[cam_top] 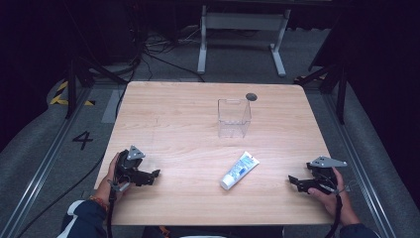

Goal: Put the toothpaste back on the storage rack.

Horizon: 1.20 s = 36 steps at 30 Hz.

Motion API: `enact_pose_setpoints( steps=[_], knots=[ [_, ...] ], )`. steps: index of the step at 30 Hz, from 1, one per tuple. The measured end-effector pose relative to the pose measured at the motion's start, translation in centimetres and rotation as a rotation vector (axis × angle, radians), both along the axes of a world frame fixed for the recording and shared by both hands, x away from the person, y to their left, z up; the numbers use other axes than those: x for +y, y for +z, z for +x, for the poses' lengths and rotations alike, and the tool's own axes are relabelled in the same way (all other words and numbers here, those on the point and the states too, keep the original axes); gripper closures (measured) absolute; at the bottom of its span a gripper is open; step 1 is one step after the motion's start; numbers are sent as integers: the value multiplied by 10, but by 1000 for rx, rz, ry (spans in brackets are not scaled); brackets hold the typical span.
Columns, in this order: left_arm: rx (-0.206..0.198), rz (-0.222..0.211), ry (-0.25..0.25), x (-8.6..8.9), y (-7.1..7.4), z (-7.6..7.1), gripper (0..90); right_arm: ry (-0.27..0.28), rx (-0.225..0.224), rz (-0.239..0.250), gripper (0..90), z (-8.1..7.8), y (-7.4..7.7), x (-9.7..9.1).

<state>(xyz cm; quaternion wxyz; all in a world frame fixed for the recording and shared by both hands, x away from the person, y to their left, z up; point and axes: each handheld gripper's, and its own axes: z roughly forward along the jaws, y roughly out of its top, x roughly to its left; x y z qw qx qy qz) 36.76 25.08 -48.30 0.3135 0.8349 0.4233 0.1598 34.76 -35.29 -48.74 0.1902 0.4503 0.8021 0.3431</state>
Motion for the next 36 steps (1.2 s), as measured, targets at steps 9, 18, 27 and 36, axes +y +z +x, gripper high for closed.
enact_pose_setpoints(
  steps=[9,18,27,36],
  knots=[
    [-2,-1,-37,2,1,1,23,2,-1,0,60,0,0,0],
    [40,30,-71,-2,10,1,180,0,0,3,56,1,0,0],
    [40,50,-143,-20,22,-3,175,0,1,2,56,1,0,0],
    [32,51,-191,-40,31,-5,172,0,1,2,56,1,0,0]
  ],
)
